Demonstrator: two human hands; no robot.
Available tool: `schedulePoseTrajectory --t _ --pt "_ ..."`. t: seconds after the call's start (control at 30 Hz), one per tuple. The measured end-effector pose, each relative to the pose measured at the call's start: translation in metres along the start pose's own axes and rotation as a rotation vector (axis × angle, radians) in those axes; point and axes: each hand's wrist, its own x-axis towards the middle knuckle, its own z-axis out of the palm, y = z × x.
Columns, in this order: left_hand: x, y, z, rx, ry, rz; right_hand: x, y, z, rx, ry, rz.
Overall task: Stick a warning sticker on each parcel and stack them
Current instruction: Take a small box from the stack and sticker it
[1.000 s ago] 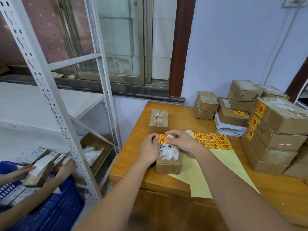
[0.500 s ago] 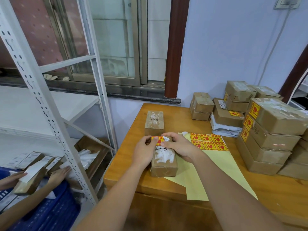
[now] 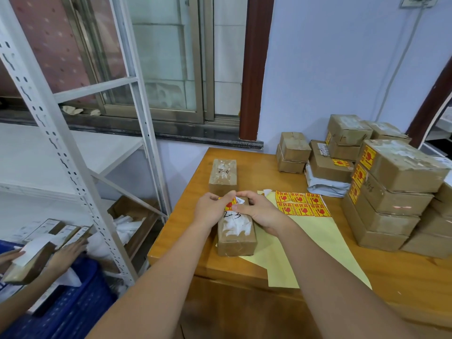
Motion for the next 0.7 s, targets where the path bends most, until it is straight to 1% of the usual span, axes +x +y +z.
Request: schedulePoseTrajectory --t 0.07,0.13,0.23,0.43,0.57,0.7 --pt "0.0 0.008 0.002 0.042 -0.04 -0.044 -0.001 0.001 -0.001 -0.024 0.005 -0.01" --pt "0.0 0.009 0.005 0.01 -0.047 -0.05 -0.001 0.003 -0.002 -0.013 0.008 -0.013" --pt "0.0 0.001 0.007 -0.044 -0.016 0.01 -0.001 0.004 -0.001 -0.015 0.025 -0.021" --pt "-0.003 -0.003 0.008 -0.027 0.062 0.061 -0.001 0.004 0.002 -0.038 0.053 -0.009" --pt "-0.004 -0.007 0.0 -0.041 -0.045 0.06 0.0 0.004 0.002 -0.057 0.074 -0.005" --pt "-0.006 -0.021 -0.021 -0.114 -0.21 0.129 -0.001 0.005 0.004 -0.096 0.106 -0.016"
